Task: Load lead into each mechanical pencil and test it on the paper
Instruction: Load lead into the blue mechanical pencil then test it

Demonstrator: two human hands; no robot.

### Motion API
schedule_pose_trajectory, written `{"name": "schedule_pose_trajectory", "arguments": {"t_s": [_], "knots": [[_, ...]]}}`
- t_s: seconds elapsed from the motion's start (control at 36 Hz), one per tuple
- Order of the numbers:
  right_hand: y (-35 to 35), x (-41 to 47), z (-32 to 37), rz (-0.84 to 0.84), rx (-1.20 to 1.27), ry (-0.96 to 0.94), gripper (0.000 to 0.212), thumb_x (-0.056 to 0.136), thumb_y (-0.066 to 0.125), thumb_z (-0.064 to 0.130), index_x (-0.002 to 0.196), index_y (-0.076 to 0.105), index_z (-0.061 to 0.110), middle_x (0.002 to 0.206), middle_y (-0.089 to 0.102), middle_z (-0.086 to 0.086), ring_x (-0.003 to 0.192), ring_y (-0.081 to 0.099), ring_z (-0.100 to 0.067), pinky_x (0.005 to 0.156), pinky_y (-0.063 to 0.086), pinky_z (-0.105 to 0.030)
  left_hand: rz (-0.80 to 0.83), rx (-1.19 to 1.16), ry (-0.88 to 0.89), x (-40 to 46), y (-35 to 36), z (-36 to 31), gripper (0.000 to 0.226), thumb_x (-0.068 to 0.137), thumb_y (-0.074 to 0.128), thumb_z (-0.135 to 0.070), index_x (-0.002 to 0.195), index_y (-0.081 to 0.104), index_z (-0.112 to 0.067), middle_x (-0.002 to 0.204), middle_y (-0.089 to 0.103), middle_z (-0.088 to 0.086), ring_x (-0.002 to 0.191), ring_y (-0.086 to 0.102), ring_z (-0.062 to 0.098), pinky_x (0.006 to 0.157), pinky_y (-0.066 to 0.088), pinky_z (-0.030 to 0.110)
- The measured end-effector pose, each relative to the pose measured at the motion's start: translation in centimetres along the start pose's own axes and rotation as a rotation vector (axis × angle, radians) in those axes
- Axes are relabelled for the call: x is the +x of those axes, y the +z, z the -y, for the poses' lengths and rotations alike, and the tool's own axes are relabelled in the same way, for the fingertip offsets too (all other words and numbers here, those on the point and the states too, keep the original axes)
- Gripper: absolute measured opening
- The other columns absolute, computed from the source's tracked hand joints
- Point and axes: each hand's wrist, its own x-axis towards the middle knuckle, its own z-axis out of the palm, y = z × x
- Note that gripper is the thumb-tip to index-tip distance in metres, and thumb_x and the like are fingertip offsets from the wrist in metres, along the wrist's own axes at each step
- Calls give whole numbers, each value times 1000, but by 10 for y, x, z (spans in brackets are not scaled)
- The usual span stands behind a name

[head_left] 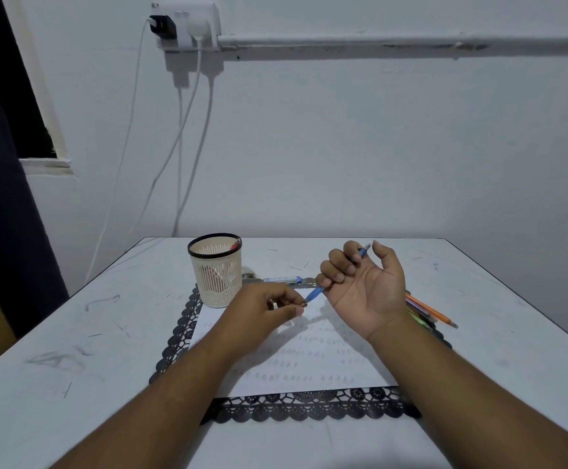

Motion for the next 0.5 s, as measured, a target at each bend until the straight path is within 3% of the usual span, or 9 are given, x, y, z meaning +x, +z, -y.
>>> {"name": "schedule_pose_trajectory", "arguments": {"t_s": [0.08,0.5], "knots": [[-1,1,2,-14,22,-3,29,88,41,38,68,35,18,67,25,0,61,25,-18,61,28,-33,-8,-23,6,1,1,0,14,90,78,-19,91,80,-32,86,76,-13,80,65,23,72,52,34],[-1,0,3,-10,8,-8,26,86,40,36,68,31,19,66,24,0,59,25,-18,61,27,-34,-15,-46,10,0,0,-1,12,90,78,-18,91,81,-30,85,76,-10,81,67,27,78,55,46]]}}
